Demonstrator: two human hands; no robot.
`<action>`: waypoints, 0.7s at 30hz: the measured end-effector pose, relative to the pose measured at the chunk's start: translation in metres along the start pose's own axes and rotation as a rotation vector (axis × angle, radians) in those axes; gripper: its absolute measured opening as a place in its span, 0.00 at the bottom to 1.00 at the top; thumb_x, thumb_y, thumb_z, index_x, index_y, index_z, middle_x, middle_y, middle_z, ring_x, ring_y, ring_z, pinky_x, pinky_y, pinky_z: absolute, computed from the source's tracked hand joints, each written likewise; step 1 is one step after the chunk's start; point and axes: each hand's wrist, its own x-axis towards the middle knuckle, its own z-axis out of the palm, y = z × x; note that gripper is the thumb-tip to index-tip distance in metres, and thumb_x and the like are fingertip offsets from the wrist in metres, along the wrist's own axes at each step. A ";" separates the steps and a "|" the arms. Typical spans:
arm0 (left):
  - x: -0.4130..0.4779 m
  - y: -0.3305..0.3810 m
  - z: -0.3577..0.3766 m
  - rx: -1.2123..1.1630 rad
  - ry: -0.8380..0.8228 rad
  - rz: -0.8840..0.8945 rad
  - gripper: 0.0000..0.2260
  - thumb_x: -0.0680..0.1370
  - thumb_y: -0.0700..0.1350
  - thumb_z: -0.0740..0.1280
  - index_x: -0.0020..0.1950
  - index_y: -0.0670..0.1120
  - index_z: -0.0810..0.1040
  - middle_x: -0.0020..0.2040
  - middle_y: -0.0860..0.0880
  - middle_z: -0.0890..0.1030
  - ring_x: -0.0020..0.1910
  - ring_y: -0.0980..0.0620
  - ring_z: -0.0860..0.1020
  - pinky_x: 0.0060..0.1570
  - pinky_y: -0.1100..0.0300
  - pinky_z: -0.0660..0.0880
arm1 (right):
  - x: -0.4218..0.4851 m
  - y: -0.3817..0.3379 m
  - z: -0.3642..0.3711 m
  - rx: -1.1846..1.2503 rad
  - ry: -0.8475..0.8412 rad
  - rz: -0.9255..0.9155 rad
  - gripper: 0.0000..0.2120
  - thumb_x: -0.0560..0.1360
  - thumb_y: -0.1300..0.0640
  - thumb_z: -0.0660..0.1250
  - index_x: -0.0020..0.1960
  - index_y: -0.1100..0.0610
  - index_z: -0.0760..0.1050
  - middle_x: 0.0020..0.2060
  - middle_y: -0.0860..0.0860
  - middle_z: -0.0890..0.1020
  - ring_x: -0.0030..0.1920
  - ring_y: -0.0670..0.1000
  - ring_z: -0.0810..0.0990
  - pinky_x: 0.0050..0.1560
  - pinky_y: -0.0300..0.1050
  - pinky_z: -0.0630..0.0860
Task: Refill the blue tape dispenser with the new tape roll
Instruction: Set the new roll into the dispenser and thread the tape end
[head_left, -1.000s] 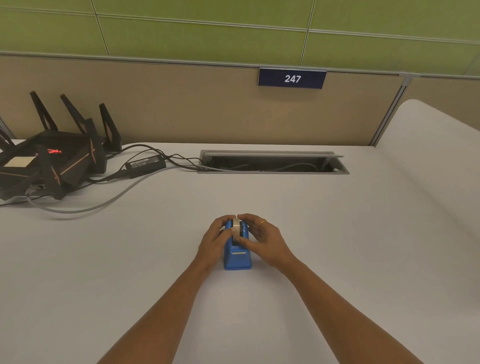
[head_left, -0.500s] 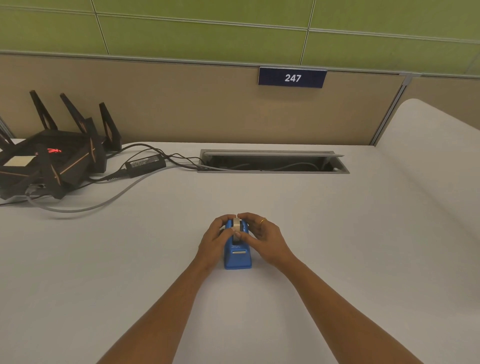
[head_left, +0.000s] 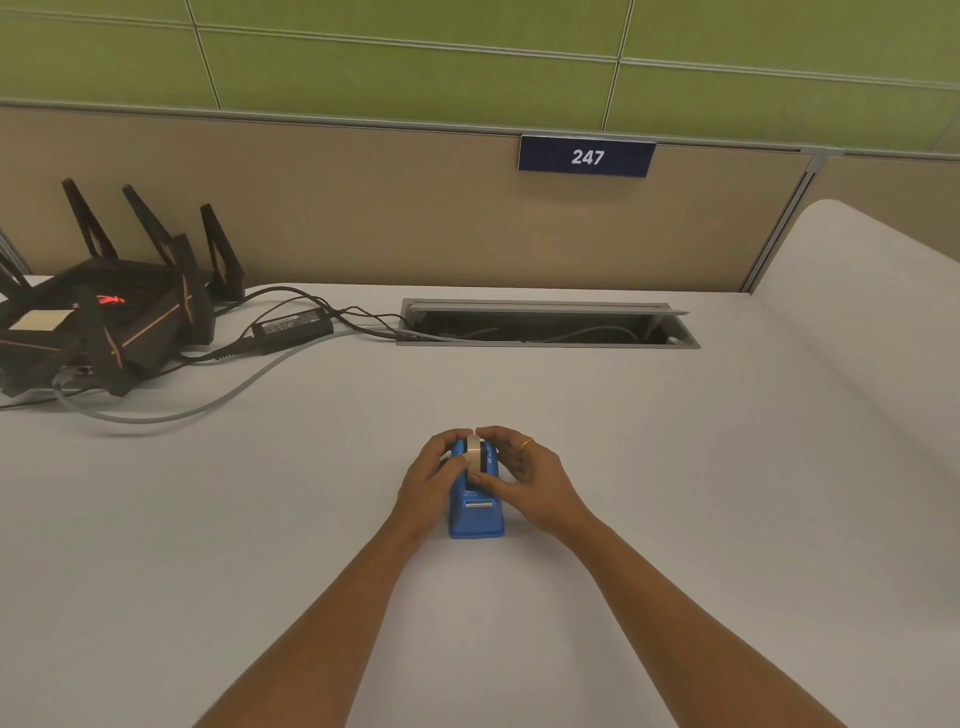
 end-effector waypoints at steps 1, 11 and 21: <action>0.001 -0.001 0.000 -0.003 -0.001 0.005 0.10 0.77 0.41 0.59 0.58 0.48 0.71 0.58 0.47 0.74 0.57 0.49 0.73 0.55 0.60 0.71 | 0.000 0.000 0.000 0.002 0.001 -0.001 0.25 0.69 0.59 0.73 0.64 0.56 0.70 0.60 0.52 0.78 0.59 0.45 0.76 0.57 0.23 0.68; 0.001 -0.001 0.000 -0.029 -0.004 0.020 0.14 0.72 0.48 0.61 0.57 0.49 0.72 0.55 0.50 0.75 0.54 0.53 0.75 0.48 0.69 0.74 | 0.001 0.000 0.002 0.017 0.014 0.012 0.23 0.70 0.56 0.72 0.64 0.54 0.70 0.59 0.50 0.78 0.60 0.46 0.76 0.57 0.24 0.69; 0.002 -0.003 0.000 -0.020 0.007 0.031 0.10 0.77 0.40 0.60 0.57 0.49 0.71 0.56 0.48 0.75 0.53 0.54 0.75 0.48 0.69 0.73 | 0.000 0.000 -0.001 -0.001 -0.008 0.010 0.27 0.68 0.60 0.74 0.65 0.57 0.69 0.60 0.53 0.78 0.60 0.46 0.76 0.57 0.22 0.68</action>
